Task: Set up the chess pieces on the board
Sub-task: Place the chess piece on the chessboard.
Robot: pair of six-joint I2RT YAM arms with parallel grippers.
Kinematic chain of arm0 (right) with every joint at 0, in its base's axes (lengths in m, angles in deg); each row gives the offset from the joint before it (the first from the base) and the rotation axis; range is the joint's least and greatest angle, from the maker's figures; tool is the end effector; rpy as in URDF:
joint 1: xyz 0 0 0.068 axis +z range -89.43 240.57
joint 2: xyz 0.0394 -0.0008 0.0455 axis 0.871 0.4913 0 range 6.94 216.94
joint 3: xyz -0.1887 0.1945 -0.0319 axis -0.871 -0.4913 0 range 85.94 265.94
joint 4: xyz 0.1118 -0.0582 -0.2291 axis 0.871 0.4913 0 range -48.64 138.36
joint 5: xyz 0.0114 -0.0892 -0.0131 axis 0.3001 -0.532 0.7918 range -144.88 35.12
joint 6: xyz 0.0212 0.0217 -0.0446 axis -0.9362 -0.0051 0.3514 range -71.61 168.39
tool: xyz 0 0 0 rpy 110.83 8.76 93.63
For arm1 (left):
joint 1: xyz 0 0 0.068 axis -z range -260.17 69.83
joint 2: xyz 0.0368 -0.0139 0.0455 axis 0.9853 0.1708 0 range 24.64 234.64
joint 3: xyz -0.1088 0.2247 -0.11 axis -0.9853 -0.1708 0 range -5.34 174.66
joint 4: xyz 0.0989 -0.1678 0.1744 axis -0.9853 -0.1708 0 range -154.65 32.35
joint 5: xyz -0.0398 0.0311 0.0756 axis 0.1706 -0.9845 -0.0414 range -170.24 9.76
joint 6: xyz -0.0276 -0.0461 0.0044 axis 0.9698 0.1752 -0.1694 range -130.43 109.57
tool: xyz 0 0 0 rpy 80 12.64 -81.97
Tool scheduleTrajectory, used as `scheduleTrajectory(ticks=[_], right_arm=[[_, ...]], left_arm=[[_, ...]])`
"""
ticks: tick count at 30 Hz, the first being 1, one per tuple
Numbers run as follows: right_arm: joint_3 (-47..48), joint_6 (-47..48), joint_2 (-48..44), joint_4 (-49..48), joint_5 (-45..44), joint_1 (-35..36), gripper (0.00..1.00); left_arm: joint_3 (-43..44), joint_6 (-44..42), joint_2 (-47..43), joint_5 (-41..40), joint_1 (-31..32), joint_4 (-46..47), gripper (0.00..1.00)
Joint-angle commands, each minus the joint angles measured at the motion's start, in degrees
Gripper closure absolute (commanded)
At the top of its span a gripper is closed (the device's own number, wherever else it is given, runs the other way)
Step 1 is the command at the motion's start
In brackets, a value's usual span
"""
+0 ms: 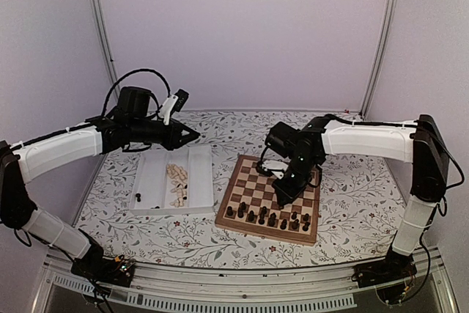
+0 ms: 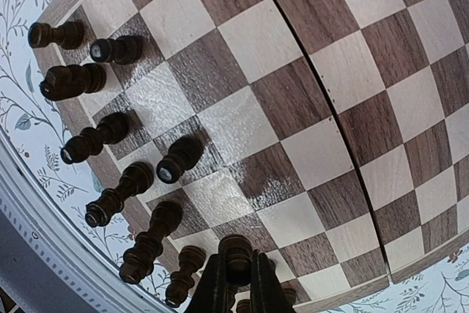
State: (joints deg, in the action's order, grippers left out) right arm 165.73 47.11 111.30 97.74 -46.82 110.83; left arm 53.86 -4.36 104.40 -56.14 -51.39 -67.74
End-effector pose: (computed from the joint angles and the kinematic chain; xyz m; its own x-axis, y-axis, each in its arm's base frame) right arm 0.2203 0.2727 0.2141 -0.6485 -0.7454 -0.1540 -0.7611 0.6329 0.1419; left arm 0.2693 -0.1645 0.2892 -0.5233 0.1774 -0.8335 0.6959 0.6535 -0.2979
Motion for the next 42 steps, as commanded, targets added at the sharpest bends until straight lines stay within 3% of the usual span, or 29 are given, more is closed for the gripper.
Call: scheduleTrajectory(ticks=[1, 42], right_arm=[[-1.7, 0.5, -0.3, 0.3, 0.0, 0.3, 0.97], [-5.9, 0.0, 0.3, -3.7, 0.9, 0.3, 0.91]], left_arm=[[0.0, 0.1, 0.0, -0.2, -0.5, 1.1, 0.95], [0.4, 0.3, 1.6, 0.7, -1.0, 0.5, 0.94]])
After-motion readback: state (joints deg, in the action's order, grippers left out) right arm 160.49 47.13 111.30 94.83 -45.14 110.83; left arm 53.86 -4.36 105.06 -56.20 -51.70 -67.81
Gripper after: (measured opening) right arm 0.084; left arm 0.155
